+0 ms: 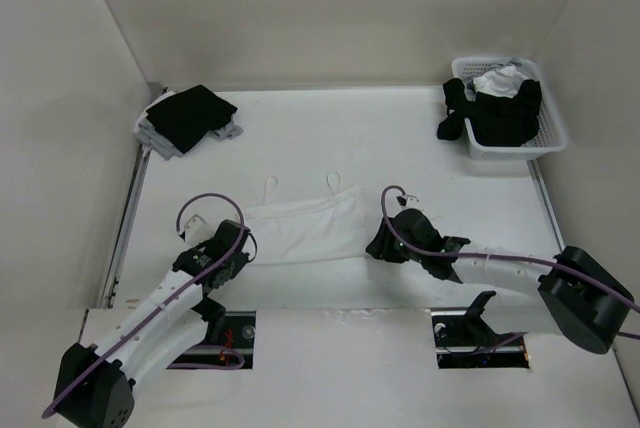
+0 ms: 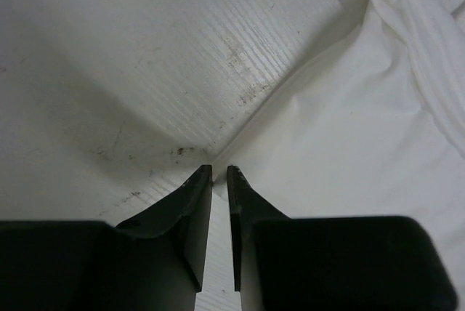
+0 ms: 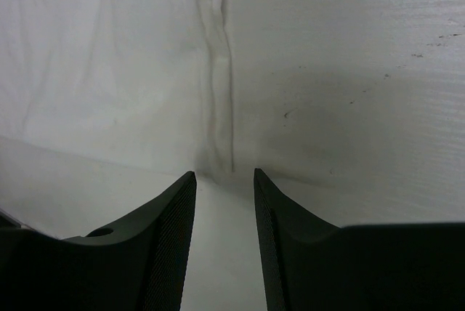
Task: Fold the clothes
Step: Fold the tank top
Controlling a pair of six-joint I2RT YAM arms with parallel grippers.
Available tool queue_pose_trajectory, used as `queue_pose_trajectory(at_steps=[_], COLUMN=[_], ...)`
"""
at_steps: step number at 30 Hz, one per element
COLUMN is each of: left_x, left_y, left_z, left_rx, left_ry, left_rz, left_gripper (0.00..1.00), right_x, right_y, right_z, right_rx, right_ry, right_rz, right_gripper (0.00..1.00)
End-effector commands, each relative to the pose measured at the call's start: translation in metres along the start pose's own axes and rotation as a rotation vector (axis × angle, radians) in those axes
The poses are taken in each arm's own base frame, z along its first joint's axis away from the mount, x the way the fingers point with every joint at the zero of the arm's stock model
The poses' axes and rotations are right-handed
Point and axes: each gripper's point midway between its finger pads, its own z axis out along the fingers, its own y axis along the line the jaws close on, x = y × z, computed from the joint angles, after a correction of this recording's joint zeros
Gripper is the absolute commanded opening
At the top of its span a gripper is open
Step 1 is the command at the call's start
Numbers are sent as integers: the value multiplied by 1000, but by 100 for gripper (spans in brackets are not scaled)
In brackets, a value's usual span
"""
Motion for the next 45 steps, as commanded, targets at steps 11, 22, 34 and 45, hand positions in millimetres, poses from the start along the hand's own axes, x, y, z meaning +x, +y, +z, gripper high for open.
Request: queue_pose_trajectory(at_steps=[11, 22, 34, 45], left_x=[0, -55, -128, -79], left_y=[-12, -93, -112, -116], left_z=[6, -79, -231, -151], left_rx=[98, 491, 819, 662], left_ry=[-6, -130, -266, -133], left_rz=[-23, -38, -102, -37], left_gripper=[5, 0, 0, 0], right_x=[13, -44, -99, -67], right_y=[14, 36, 69, 95], right_z=[15, -83, -260, -173], right_rx=[-73, -138, -288, -274], right_ry=[46, -236, -410, -248], right_rz=[39, 51, 23, -45], right_gripper=[17, 6, 6, 8])
